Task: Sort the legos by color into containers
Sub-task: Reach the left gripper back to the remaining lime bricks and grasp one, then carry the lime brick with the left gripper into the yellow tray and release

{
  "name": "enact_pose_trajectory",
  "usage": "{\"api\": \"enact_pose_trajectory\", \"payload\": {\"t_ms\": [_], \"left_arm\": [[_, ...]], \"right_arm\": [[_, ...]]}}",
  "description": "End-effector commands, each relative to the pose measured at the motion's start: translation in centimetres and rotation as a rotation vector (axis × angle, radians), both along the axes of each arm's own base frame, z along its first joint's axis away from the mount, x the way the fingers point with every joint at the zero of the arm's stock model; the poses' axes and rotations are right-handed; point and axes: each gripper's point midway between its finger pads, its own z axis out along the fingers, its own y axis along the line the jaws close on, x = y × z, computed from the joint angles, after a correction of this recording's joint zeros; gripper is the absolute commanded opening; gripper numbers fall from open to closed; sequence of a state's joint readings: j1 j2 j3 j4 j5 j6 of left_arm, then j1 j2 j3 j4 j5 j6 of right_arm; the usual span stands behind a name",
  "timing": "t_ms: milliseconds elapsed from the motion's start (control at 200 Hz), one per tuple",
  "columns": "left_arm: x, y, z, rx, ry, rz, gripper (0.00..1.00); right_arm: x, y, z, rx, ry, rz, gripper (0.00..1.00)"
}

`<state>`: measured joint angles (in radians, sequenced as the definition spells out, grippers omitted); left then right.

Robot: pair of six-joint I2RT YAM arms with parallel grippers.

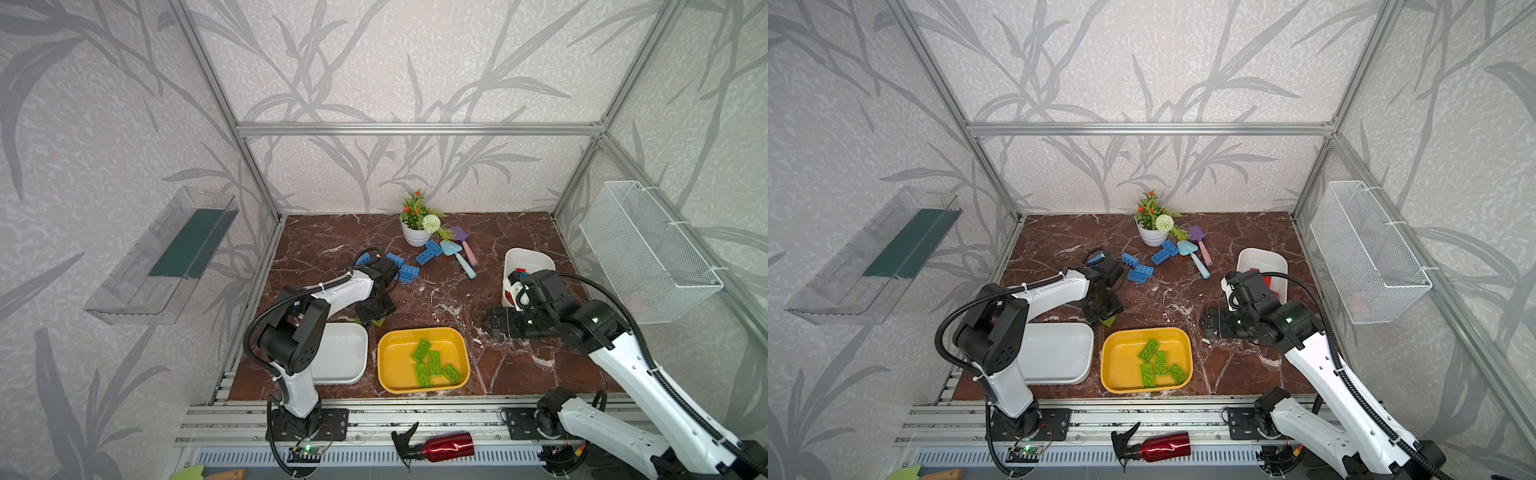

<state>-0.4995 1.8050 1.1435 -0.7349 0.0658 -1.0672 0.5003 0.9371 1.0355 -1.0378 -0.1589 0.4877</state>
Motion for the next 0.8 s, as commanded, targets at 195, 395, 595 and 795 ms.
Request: {"api": "enact_pose_trajectory", "payload": {"t_ms": [195, 395, 595, 795], "left_arm": [[0.8, 0.0, -0.9, 0.036, 0.049, -0.052, 0.47], [1.1, 0.4, 0.7, 0.073, 0.055, -0.099, 0.22], [2.5, 0.1, 5.8, 0.109, -0.035, -0.172, 0.14], [1.7, -1.3, 10.5, 0.105, -0.112, -0.239, 0.14]], "right_arm": [[0.4, 0.0, 0.9, 0.004, -0.008, 0.003, 0.99], [0.0, -0.5, 0.6, 0.008, -0.004, -0.024, 0.99], [-0.5, -0.7, 0.4, 0.020, -0.002, -0.046, 0.99], [-1.2, -1.1, 0.7, 0.025, -0.011, -0.049, 0.99]]}}
